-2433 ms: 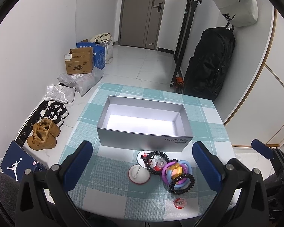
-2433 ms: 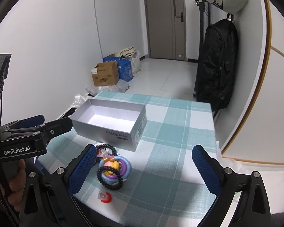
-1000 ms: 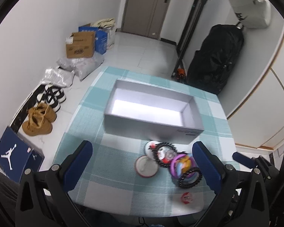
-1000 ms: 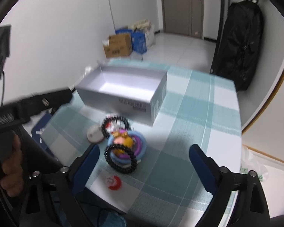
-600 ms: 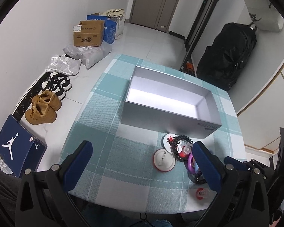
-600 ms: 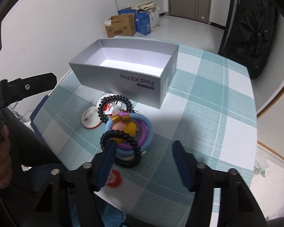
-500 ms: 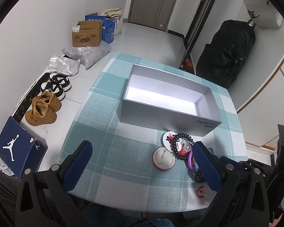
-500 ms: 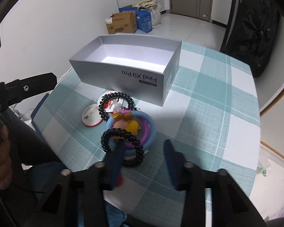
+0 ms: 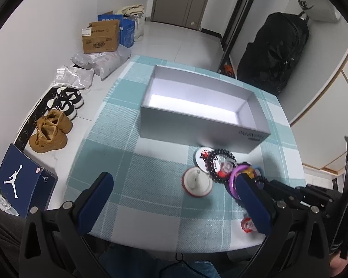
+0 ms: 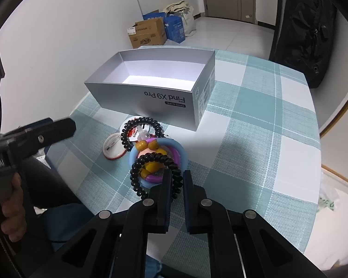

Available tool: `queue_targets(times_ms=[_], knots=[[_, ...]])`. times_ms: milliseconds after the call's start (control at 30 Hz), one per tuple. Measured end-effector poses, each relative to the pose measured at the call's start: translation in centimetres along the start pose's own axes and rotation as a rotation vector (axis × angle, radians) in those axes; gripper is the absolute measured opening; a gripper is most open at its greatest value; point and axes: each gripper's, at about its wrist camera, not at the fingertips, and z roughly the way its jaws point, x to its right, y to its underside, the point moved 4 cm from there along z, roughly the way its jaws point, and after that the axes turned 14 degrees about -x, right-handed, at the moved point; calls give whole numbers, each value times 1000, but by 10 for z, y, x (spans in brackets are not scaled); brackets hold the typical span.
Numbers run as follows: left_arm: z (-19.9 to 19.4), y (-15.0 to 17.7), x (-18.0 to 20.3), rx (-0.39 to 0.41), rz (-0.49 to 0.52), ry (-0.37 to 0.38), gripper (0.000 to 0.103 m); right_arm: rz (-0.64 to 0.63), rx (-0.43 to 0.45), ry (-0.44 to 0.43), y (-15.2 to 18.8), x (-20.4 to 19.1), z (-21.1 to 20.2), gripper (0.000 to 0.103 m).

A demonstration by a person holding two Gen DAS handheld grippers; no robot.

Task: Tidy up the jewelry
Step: 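Lower the right gripper onto the black coiled bracelet and close it, then lift the black coiled bracelet with the right gripper while the left gripper grasps the red charm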

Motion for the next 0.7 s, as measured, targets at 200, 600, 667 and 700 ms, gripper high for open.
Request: queue_targets(times_ms=[200,600,667,700], knots=[[6,10,9,-53,54,24,102,39,42,-28,0,7,-12,8],[18,46,71,-142,345,66,102,171,176,-31,-1,42,-50,8],[21,49,78,-144,373,54,102,187,188,-35,0,47,-54,8],[22,50,81,-141,384,46,101,193,193,-38,1,48,-55,8]])
